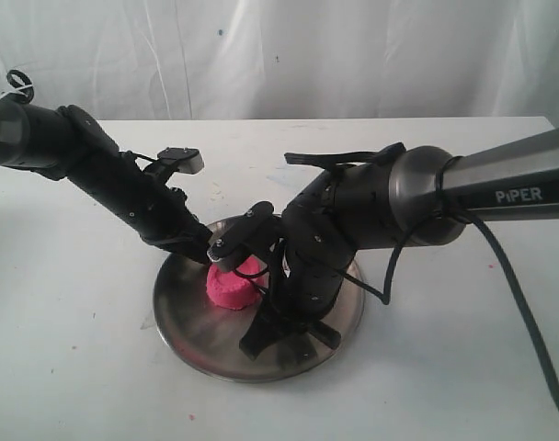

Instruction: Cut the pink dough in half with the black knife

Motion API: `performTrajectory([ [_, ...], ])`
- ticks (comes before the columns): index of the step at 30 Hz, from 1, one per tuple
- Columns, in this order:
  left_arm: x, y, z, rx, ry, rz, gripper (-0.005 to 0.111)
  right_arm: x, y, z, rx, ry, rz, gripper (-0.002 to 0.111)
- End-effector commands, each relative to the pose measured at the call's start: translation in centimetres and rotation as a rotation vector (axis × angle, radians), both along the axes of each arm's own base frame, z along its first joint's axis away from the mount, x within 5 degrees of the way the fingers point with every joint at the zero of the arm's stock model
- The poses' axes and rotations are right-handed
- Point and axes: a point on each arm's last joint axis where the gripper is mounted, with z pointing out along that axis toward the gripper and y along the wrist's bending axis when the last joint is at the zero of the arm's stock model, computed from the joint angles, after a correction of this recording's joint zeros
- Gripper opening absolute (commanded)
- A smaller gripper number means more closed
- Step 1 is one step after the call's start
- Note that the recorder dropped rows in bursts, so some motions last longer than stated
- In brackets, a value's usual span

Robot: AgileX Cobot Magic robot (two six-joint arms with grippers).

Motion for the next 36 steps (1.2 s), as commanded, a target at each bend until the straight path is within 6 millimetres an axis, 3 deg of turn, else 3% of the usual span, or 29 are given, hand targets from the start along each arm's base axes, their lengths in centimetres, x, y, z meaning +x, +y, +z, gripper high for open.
performTrajectory([
  [1, -0.2, -0.2, -0.6, 0.0, 0.025, -0.016, 0.0, 0.1, 0.1, 0.8, 0.023, -0.029, 0.014, 0.0],
  [15, -0.2, -0.2, -0.4, 0.0, 0.017, -0.013, 0.0, 0.0, -0.1, -0.7, -0.038, 0.018, 0.032, 0.0],
  [27, -0.2, 1.0, 4.5, 0.0, -0.116, 0.021, 0.0, -0.1, -0.3, -0.6, -0.051, 0.028, 0.03, 0.0],
  [36, -0.4, 1.1, 5.1, -0.023, -0.107, 0.023, 0.0, -0.3, -1.0, -0.7, -0.133, 0.051, 0.046, 0.0],
])
